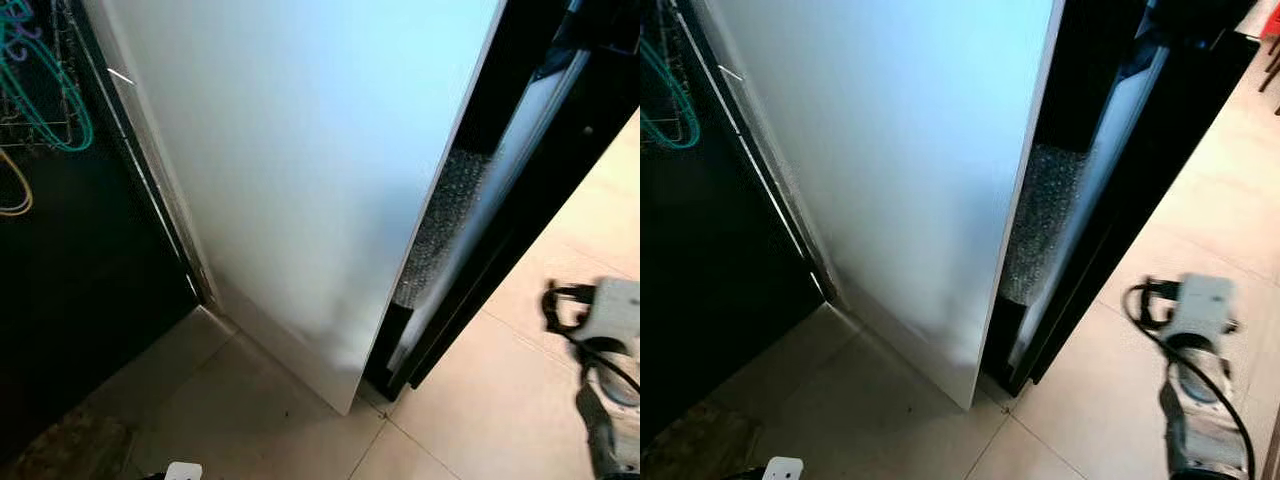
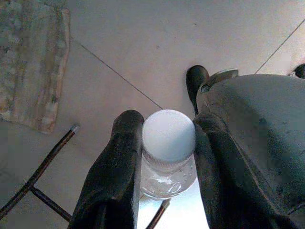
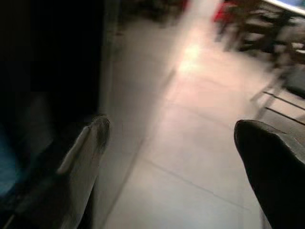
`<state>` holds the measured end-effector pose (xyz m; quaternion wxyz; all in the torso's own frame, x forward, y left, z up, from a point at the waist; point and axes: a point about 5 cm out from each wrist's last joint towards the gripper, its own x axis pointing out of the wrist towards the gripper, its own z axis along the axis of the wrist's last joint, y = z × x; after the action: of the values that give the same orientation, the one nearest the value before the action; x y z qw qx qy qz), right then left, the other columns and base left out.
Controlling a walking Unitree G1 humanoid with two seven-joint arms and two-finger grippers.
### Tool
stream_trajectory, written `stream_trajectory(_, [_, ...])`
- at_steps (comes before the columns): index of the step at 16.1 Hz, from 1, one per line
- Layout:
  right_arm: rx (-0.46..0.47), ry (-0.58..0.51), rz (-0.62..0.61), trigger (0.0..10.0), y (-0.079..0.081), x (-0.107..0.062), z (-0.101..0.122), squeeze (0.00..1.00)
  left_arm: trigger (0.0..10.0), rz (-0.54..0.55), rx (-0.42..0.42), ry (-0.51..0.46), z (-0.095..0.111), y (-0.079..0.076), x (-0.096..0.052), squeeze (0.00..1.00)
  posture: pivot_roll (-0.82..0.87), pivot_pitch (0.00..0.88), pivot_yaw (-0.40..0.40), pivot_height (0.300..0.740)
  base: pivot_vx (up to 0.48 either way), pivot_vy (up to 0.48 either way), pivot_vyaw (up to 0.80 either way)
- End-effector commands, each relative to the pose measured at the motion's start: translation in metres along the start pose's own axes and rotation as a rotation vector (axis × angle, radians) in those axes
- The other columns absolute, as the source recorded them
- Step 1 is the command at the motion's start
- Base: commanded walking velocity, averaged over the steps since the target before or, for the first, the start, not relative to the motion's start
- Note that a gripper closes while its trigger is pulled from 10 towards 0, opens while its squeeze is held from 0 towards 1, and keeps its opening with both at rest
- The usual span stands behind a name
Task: Restocking fridge
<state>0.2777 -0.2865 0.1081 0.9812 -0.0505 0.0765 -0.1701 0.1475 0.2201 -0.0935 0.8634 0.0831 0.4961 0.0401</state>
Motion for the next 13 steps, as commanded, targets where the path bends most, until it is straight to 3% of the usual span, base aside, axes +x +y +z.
stream_trajectory(1, [-0.011, 0.014, 0.037, 10.0, 0.002, -0.001, 0.003, 0.00, 10.0, -0.007, 0.024, 0.031, -0.006, 0.000, -0.001, 0.00, 0.05, 0.055, -0.060, 0.740, 0.000, 0.000, 0.00])
stream_trajectory(2, [0.002, 0.042, 0.113, 10.0, 0.009, -0.002, 0.003, 0.00, 10.0, -0.003, 0.023, 0.026, -0.002, 0.003, 0.000, 0.00, 0.05, 0.057, -0.059, 0.740, 0.000, 0.000, 0.00])
stream_trajectory(5, [0.016, -0.009, 0.273, 10.0, 0.028, 0.003, 0.023, 0.00, 10.0, 0.010, 0.017, 0.020, 0.004, 0.012, 0.001, 0.00, 0.04, 0.077, -0.061, 0.740, 0.000, 0.000, 0.00])
stream_trajectory(7, [0.031, -0.054, 0.311, 10.0, 0.042, 0.012, 0.041, 0.00, 10.0, 0.043, 0.005, 0.021, 0.006, 0.041, -0.001, 0.00, 0.05, 0.085, -0.062, 0.740, 0.000, 0.000, 0.00])
stream_trajectory(13, [0.028, -0.100, 0.368, 10.0, 0.062, 0.025, 0.061, 0.00, 10.0, 0.055, -0.002, 0.017, 0.011, 0.050, -0.002, 0.00, 0.05, 0.097, -0.058, 0.740, 0.000, 0.000, 0.00])
